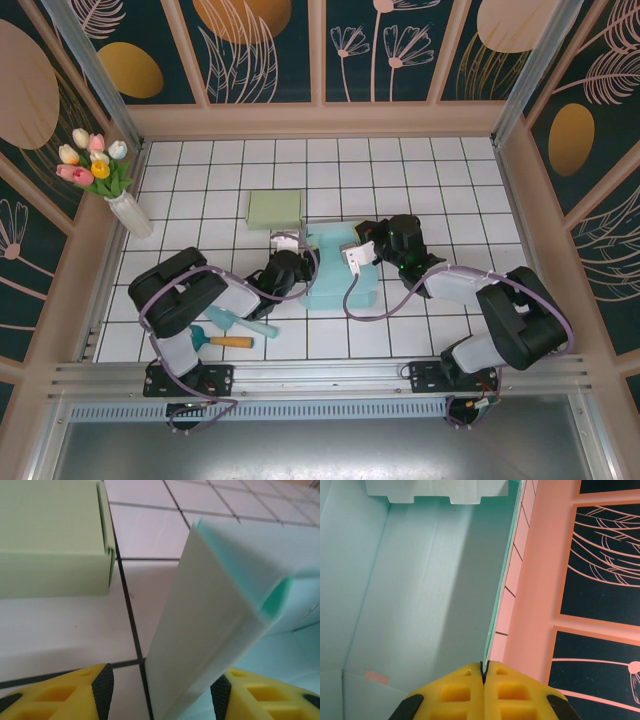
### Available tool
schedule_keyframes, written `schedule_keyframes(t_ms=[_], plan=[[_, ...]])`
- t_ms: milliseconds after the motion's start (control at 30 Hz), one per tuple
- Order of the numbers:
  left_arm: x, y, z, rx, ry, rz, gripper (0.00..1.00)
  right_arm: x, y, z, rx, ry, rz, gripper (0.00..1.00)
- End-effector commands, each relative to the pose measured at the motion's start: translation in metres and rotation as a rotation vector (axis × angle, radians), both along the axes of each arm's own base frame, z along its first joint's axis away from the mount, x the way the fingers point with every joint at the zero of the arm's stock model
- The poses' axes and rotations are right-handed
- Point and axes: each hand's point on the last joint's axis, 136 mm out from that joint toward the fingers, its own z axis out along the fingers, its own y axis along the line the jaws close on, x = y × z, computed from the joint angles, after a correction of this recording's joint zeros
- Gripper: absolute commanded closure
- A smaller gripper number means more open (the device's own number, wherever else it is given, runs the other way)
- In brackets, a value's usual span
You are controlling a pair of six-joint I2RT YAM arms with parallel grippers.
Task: Fold the paper box
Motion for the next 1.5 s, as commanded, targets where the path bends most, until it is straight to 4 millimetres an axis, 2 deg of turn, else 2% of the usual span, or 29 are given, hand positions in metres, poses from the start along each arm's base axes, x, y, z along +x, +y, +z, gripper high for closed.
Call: schedule_keyframes(t_ms=[0, 100, 200, 300, 367, 433, 533, 700, 800, 933, 1000, 1200, 1267, 1300, 1467], plan=[[0.013, -0.008, 0.010, 0.019, -0.068, 0.001, 0.45, -0.003, -0.005, -0.015, -0.022, 0.074, -0.012, 1.00], [0.021, -0.005, 0.008, 0.057, -0.081, 0.041, 0.48, -0.003, -0.005, -0.016, -0.023, 0.081, -0.011, 1.00], [0.028, 0.005, 0.006, 0.074, -0.089, 0.118, 0.60, -0.003, -0.005, -0.018, -0.024, 0.089, -0.017, 1.00], [0.034, 0.040, -0.005, 0.141, -0.063, 0.331, 0.79, 0.000, -0.007, -0.017, -0.022, 0.085, -0.038, 1.00], [0.034, 0.063, -0.012, 0.203, -0.043, 0.458, 0.84, 0.003, -0.009, -0.014, -0.016, 0.074, -0.057, 1.00], [0.033, 0.076, -0.014, 0.238, -0.046, 0.512, 0.86, 0.005, -0.010, -0.013, -0.015, 0.068, -0.069, 1.00], [0.033, 0.080, -0.016, 0.253, -0.039, 0.527, 0.88, 0.005, -0.011, -0.012, -0.015, 0.066, -0.073, 1.00], [0.034, 0.071, -0.014, 0.212, -0.026, 0.487, 0.88, 0.001, -0.008, -0.017, -0.014, 0.077, -0.056, 1.00], [0.035, 0.060, -0.009, 0.166, -0.019, 0.431, 0.84, -0.001, -0.006, -0.021, -0.025, 0.082, -0.046, 1.00], [0.032, 0.041, 0.004, 0.088, -0.029, 0.315, 0.65, -0.002, -0.005, -0.021, -0.028, 0.082, -0.041, 1.00], [0.029, 0.035, 0.011, 0.066, -0.030, 0.274, 0.59, -0.002, -0.005, -0.019, -0.026, 0.083, -0.042, 1.00], [0.024, 0.022, 0.033, 0.004, -0.050, 0.182, 0.54, -0.001, -0.005, -0.020, -0.025, 0.095, -0.043, 1.00], [0.020, 0.017, 0.034, -0.006, -0.053, 0.138, 0.46, -0.001, -0.004, -0.020, -0.027, 0.099, -0.043, 1.00], [0.019, 0.014, 0.047, -0.035, -0.076, 0.117, 0.44, -0.001, -0.005, -0.021, -0.029, 0.102, -0.043, 1.00], [0.014, 0.010, 0.062, -0.033, -0.103, 0.063, 0.42, 0.001, -0.004, -0.019, -0.023, 0.105, -0.039, 1.00]])
